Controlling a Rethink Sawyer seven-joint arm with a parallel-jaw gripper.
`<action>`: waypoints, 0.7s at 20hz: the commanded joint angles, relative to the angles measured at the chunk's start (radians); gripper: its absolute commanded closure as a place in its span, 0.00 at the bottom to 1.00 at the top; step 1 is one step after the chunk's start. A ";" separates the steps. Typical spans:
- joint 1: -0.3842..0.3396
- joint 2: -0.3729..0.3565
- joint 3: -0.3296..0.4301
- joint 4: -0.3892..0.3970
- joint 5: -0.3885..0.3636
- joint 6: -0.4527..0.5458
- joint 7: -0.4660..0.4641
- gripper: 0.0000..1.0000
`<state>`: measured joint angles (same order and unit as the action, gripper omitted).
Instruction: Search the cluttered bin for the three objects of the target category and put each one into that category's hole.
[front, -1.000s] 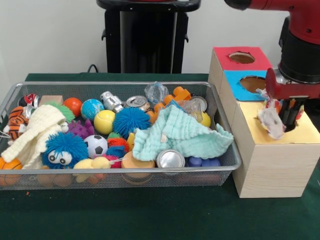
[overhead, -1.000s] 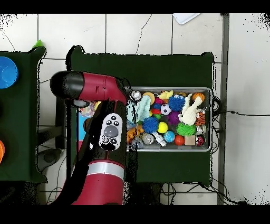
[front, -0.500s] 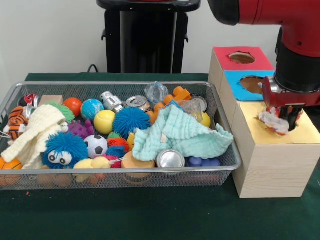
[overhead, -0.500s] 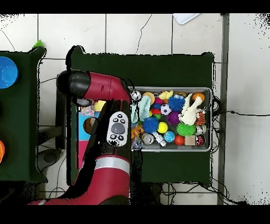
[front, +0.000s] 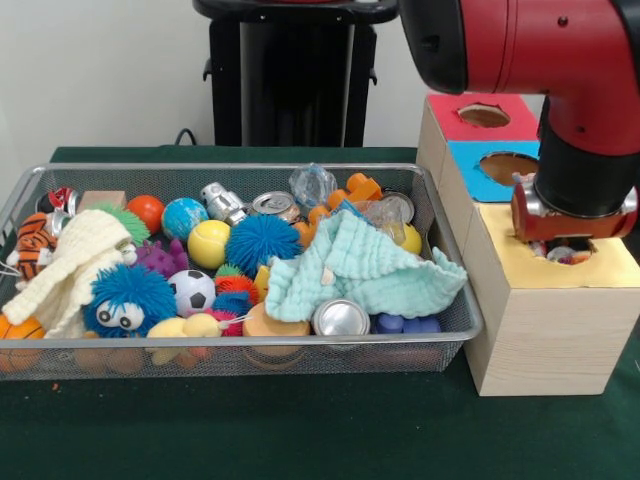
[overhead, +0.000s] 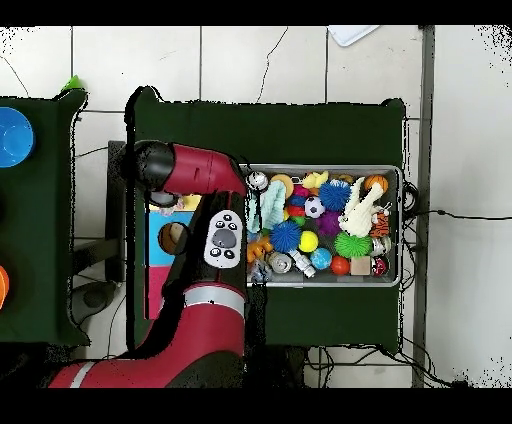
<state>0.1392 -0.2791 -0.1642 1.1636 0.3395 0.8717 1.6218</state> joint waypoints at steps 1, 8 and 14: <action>-0.007 0.079 0.083 0.076 -0.024 -0.066 0.157 1.00; -0.023 0.115 0.100 0.049 -0.026 -0.108 0.132 1.00; -0.041 0.132 0.127 0.035 -0.030 -0.144 0.091 1.00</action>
<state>0.1384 -0.2680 -0.1623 1.1597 0.3350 0.8562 1.6218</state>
